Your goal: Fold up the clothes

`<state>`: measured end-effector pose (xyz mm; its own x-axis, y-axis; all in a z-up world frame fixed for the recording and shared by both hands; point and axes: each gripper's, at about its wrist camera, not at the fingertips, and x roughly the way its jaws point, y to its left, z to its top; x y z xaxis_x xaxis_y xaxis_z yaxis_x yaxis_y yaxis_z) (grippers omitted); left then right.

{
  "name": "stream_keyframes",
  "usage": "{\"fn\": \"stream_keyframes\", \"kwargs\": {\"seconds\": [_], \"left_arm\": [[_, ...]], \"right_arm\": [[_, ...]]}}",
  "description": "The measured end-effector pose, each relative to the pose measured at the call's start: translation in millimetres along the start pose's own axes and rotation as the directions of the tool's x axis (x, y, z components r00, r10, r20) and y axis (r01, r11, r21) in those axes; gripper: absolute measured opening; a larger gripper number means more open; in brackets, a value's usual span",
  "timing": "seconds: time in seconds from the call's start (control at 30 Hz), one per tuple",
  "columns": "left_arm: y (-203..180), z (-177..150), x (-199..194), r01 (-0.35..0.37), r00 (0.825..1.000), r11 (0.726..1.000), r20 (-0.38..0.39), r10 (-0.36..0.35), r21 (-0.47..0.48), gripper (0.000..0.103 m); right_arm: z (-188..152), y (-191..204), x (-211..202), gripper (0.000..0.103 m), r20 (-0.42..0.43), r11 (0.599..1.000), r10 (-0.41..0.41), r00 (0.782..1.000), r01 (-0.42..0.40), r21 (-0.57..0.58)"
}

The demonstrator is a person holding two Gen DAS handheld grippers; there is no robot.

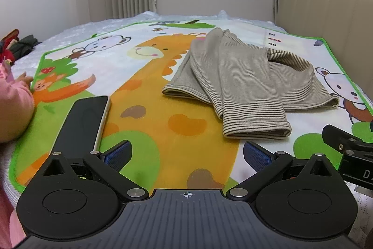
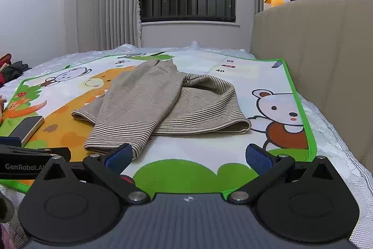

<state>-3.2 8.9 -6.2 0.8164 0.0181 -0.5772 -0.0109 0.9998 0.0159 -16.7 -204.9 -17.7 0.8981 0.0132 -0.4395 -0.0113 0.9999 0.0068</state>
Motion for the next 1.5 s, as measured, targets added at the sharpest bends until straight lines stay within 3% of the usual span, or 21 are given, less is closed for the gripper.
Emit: {"fn": "stream_keyframes", "kwargs": {"seconds": [1.1, 1.3, 1.5], "left_arm": [[4.8, -0.7, 18.2, 0.027, 0.998, 1.000, -0.049, -0.027, -0.001, 0.103], [17.6, 36.0, 33.4, 0.135, 0.991, 0.991, -0.010, -0.134, 0.019, 0.103], [24.7, 95.9, 87.0, 0.132, 0.988, 0.991, 0.078, -0.132, 0.014, 0.103]], "right_arm": [[-5.2, 7.9, 12.5, 0.103, -0.036, 1.000, 0.010, 0.999, -0.010, -0.015], [16.3, -7.0, 32.5, 0.103, -0.035, 0.996, 0.092, 0.995, -0.092, -0.003], [71.2, -33.7, 90.1, 0.103, 0.083, 0.996, 0.085, 0.993, -0.083, -0.019]]}}
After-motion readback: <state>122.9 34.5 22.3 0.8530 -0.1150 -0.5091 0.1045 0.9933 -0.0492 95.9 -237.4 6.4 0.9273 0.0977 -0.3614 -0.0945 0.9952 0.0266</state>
